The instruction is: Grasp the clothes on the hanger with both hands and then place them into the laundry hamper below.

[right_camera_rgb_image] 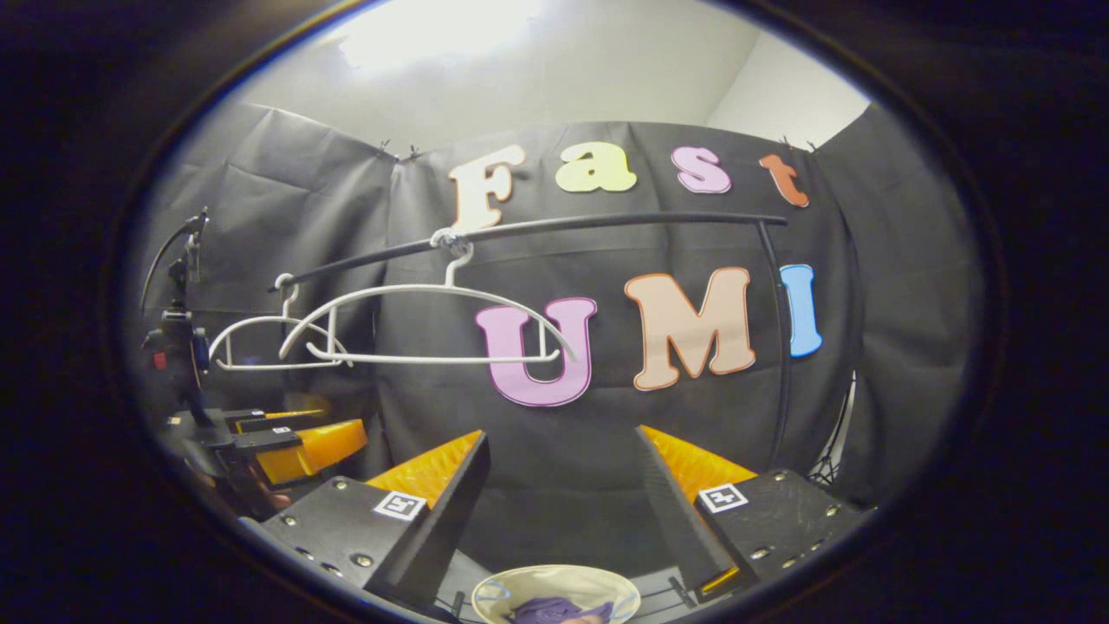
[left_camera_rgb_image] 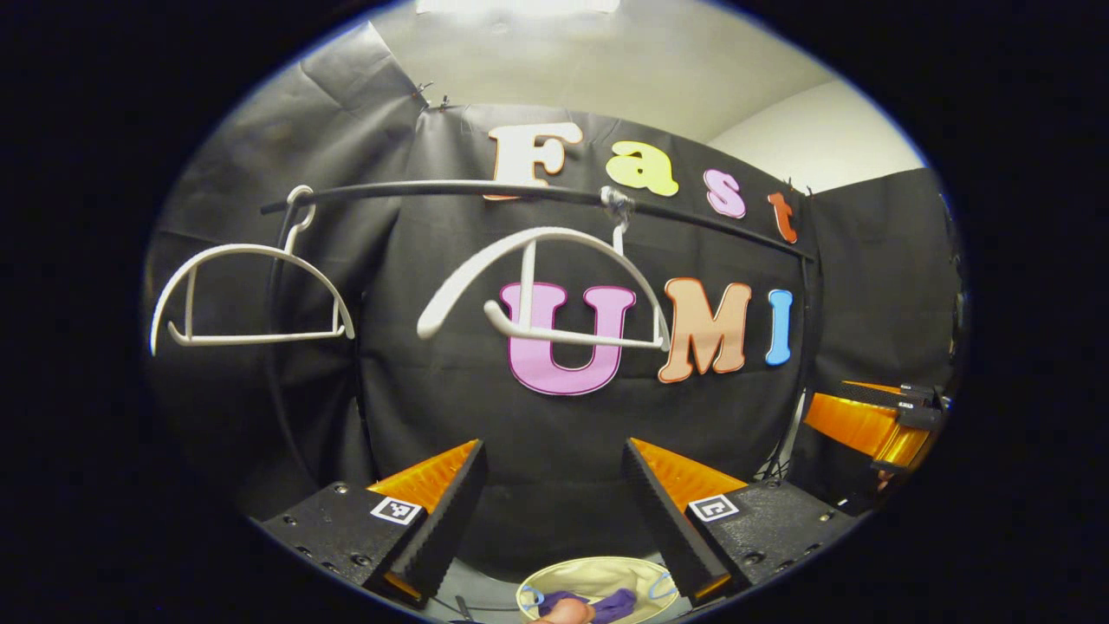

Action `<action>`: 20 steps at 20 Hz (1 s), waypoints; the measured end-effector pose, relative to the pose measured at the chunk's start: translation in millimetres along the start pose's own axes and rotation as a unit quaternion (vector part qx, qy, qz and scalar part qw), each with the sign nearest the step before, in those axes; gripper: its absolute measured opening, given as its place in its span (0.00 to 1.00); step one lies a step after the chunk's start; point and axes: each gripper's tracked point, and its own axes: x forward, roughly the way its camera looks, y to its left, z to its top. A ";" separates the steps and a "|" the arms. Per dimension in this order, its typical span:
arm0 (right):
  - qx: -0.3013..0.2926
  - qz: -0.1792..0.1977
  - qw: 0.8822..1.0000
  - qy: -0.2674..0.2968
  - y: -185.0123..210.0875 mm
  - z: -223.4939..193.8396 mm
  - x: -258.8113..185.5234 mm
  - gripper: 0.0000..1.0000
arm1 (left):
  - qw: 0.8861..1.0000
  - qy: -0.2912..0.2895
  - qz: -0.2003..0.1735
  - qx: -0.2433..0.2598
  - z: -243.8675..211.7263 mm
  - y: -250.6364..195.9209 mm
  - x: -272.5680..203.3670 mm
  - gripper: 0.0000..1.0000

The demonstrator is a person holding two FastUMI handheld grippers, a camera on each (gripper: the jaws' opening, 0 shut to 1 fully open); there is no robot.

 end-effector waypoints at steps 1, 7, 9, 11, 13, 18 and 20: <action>-0.004 0.001 1.000 -0.002 -0.7 -1.1 -3.1 0.99 | 1.000 -0.005 0.004 0.001 2.3 -0.2 -4.2 0.96; -0.003 -0.002 1.000 0.018 -15.8 -34.8 -19.3 0.99 | 1.000 -0.006 0.011 0.001 -9.8 -11.4 -22.1 0.92; -0.011 -0.006 1.000 0.018 -23.6 -39.8 -22.0 0.99 | 1.000 0.005 0.012 0.005 -20.3 -15.1 -23.8 0.92; -0.010 -0.002 1.000 0.014 -25.3 -41.3 -26.8 0.99 | 1.000 0.007 0.010 0.004 -23.4 -21.3 -25.1 0.92; -0.005 0.013 1.000 0.009 -21.5 -41.1 -30.4 0.99 | 1.000 0.004 0.014 0.005 -25.3 -24.2 -27.7 0.92; 0.002 0.042 0.999 0.005 -23.4 -41.2 -35.5 0.99 | 0.999 -0.012 0.035 0.000 -20.7 -34.9 -31.4 0.92; 0.011 0.058 0.998 0.007 -22.4 -37.5 -38.5 0.99 | 0.998 -0.022 0.059 -0.005 -11.9 -33.4 -32.5 0.92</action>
